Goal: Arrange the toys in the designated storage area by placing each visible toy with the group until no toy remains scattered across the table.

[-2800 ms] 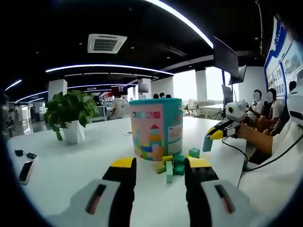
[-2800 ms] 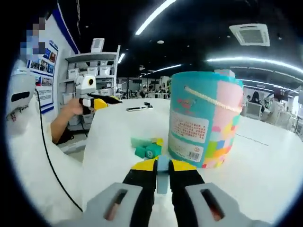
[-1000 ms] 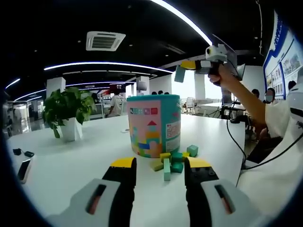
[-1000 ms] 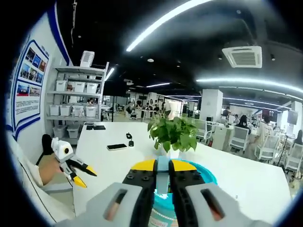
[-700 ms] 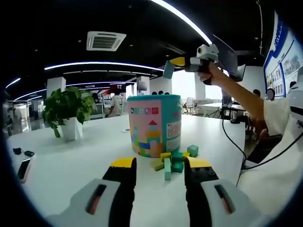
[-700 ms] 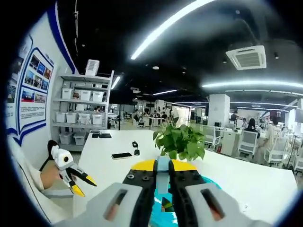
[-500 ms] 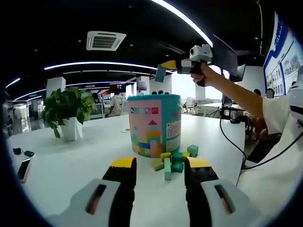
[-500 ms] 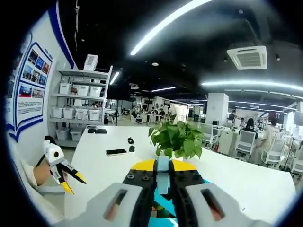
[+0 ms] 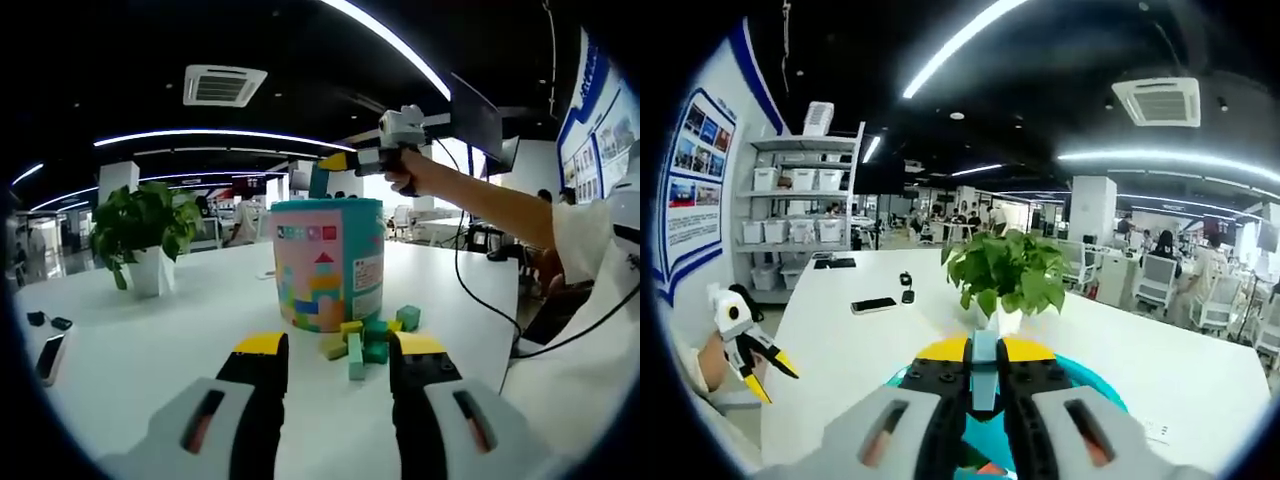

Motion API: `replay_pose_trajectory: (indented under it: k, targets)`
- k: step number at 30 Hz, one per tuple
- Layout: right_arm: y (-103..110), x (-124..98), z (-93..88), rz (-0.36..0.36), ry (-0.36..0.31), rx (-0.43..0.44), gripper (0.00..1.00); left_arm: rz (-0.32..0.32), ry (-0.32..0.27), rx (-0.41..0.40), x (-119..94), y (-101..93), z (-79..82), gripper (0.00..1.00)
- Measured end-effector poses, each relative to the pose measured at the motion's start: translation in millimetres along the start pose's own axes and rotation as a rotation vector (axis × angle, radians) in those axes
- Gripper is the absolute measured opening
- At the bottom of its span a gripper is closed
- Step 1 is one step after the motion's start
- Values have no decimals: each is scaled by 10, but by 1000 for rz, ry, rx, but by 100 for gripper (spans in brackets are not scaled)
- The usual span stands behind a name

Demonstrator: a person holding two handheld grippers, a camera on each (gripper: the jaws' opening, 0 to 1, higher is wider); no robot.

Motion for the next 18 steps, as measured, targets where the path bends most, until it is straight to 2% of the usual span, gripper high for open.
replay_pose_trajectory:
  k: [2,7,8,9,10,11,12,18]
  targets:
    - [14,16,-52,1,25,-16,9,-2,1,0,2,-5,0,41]
    - [56,40,-152,26,34,-51,10,-2,0,-1,6,-9,-5,41]
    - [48,42,-163,14,41,-57,10,-2,0,-1,8,-12,-5,41]
    - [38,34,-162,2,38,-48,14,-4,1,0,9,-16,-4,41]
    - [29,31,-156,-3,35,-32,22,-4,1,1,9,-18,-2,41]
    - [16,18,-117,-6,22,14,33,-3,0,2,9,-20,1,41]
    - [6,-3,-63,-6,-9,45,38,-3,0,1,9,-21,3,41]
    - [-15,-293,84,-32,-110,-17,41,0,-1,2,1,-14,6,41]
Point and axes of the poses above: the point that each gripper's makers call its tool centre point, and the gripper's own axes: x roughly forward along the fingers, y roughly to its left, z roughly out of its top, the point moved 6 cm from there along -x, roughly backward along the fingers, and after that the axes turned 11 degrees about -z, right-handed, at the moved point
